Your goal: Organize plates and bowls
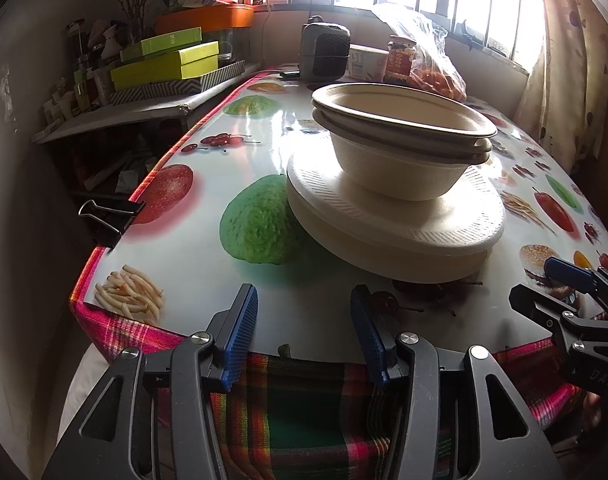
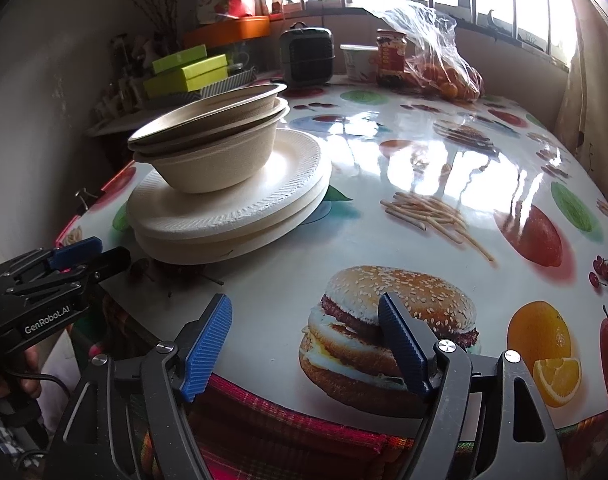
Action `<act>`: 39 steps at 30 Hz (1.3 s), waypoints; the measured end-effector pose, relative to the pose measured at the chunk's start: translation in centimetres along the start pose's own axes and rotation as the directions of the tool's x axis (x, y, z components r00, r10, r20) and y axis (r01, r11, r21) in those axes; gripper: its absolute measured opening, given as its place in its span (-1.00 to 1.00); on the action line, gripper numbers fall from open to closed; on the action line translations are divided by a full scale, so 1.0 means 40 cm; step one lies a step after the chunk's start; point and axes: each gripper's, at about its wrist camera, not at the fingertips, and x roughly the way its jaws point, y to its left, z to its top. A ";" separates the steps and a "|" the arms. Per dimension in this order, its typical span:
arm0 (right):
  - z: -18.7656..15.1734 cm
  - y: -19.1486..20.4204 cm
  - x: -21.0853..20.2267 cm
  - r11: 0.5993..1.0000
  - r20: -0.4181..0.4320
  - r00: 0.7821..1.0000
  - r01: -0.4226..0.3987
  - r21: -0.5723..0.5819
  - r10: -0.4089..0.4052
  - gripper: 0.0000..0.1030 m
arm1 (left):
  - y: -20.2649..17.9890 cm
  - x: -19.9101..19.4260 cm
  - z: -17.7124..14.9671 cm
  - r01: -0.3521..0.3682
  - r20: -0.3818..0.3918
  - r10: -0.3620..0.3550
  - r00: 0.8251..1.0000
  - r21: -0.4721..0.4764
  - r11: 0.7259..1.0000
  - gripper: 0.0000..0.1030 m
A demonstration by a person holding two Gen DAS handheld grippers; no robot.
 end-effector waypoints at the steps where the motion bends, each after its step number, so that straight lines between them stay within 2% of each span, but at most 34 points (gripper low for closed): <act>1: -0.001 0.001 0.000 1.000 0.001 1.000 0.003 0.000 -0.003 0.49 | -0.001 0.000 0.000 0.000 0.001 0.000 1.000 0.001 1.000 -0.02; 12: -0.003 -0.002 -0.003 1.000 0.002 1.000 0.010 -0.003 -0.010 0.57 | -0.011 0.001 -0.002 -0.011 0.008 0.011 1.000 0.006 1.000 0.07; 39: -0.004 -0.002 -0.002 1.000 0.003 1.000 0.015 -0.007 -0.015 0.61 | -0.010 0.001 -0.001 -0.011 0.013 0.011 1.000 0.004 1.000 0.08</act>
